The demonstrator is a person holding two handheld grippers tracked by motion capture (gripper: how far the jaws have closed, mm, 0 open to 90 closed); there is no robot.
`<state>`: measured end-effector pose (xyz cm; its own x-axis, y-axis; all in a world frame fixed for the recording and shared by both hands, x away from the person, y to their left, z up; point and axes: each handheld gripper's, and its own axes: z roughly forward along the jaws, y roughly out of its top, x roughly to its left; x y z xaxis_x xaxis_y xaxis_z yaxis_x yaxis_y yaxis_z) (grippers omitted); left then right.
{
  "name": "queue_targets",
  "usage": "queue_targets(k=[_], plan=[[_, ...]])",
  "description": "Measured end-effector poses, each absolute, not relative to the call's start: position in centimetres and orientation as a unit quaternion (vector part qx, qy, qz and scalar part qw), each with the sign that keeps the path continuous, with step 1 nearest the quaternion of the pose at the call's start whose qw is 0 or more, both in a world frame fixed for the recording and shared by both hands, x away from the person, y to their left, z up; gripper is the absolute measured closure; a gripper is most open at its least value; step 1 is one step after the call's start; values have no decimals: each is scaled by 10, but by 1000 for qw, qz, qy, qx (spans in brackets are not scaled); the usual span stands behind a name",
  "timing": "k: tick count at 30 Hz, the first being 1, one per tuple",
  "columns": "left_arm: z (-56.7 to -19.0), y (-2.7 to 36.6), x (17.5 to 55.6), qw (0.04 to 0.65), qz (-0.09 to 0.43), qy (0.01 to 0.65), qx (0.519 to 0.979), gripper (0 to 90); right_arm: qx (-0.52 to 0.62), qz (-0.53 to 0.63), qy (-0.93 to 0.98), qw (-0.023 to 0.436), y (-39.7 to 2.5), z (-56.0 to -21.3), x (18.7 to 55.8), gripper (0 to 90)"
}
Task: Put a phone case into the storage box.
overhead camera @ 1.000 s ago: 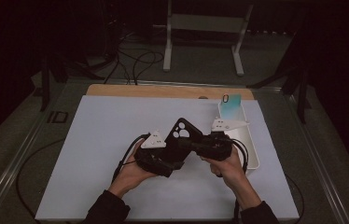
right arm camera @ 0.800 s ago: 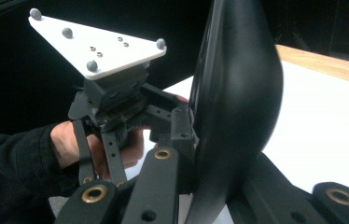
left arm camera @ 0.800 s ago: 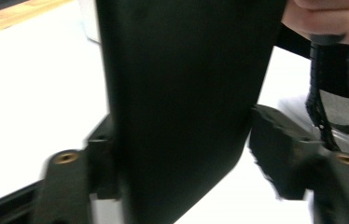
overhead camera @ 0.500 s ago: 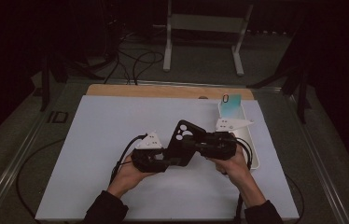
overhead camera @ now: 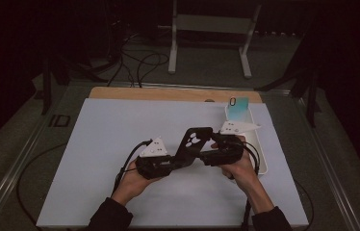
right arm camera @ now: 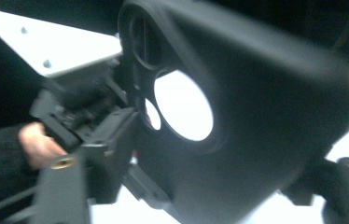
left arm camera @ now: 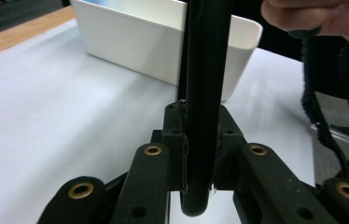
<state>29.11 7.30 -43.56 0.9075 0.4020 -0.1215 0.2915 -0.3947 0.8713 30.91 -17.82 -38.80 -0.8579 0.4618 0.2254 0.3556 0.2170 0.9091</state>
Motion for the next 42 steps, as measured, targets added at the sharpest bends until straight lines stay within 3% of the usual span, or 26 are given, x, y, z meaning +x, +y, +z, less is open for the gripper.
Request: queue_targets(k=[5,12,25,42], plan=[[-435,76,292,509,64,224,829,804,284,559,777,62,-178,-389,308,140],[-437,76,294,503,72,243,826,804,313,560,763,74,-180,-386,308,105],[-440,73,294,495,79,250,828,805,352,576,733,86,-175,-378,308,100],[-443,66,290,500,76,241,828,807,408,588,696,61,-168,-381,320,101]])
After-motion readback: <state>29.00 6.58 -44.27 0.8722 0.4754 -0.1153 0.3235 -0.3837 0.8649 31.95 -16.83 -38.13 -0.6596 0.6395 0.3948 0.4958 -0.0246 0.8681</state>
